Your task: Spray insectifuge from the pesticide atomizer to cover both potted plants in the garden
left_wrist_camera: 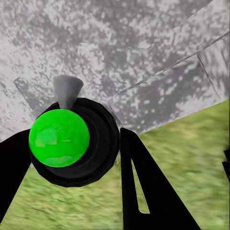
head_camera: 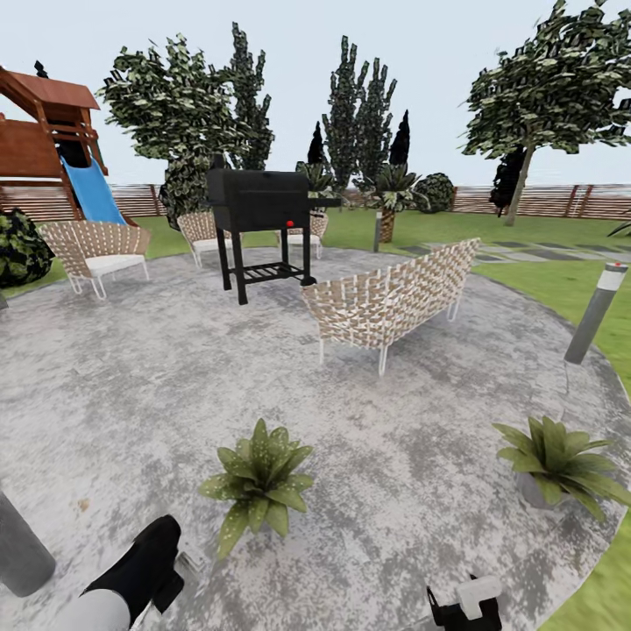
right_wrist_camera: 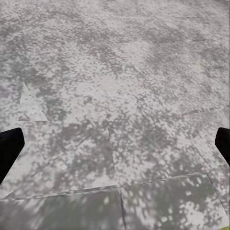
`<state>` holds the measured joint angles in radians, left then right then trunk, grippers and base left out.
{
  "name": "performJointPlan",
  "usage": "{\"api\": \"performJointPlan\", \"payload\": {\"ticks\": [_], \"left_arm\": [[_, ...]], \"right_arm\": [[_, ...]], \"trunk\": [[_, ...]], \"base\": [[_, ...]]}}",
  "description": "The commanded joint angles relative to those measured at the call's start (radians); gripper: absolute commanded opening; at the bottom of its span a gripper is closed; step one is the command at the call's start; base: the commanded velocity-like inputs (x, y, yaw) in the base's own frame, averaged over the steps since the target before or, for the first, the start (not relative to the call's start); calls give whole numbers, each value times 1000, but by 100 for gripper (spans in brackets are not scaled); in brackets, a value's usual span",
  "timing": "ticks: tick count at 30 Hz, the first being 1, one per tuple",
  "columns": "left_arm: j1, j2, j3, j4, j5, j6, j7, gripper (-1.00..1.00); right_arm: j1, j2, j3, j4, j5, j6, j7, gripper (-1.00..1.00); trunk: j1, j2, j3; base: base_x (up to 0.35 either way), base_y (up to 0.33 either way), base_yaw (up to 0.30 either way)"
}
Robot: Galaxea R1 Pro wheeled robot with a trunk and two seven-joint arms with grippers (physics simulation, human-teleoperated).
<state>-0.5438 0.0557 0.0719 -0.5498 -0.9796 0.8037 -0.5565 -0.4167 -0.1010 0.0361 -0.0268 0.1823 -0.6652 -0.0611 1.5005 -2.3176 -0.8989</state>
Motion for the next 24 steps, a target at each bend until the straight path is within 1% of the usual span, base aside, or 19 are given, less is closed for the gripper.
{"api": "performJointPlan", "payload": {"ticks": [1, 7, 15, 19, 24], "left_arm": [[0, -1, 4, -17, -9, 1, -10, -100], [0, -7, 5, -55, -1, 2, -10, -100], [1, -7, 4, -59, -1, 2, -10, -100], [0, -7, 3, -62, -2, 2, -8, -100], [-2, -10, 2, -66, -2, 6, -8, -100]], "right_arm": [[-1, 0, 3, 1, 6, -2, -6, 100], [-1, 0, 3, 1, 6, -2, -6, 100], [-1, 0, 4, 1, 6, -2, -6, 100], [-1, 1, 4, 1, 6, -2, -6, 100], [-1, 1, 4, 2, 6, -2, -6, 100]], "trunk": [[0, 0, -1], [0, 0, -1], [0, 0, -1], [0, 0, -1], [0, 0, -1]], "base": [[0, -50, 61], [0, -220, 13], [0, -271, 18], [41, -273, 228], [182, -209, 256]]}}
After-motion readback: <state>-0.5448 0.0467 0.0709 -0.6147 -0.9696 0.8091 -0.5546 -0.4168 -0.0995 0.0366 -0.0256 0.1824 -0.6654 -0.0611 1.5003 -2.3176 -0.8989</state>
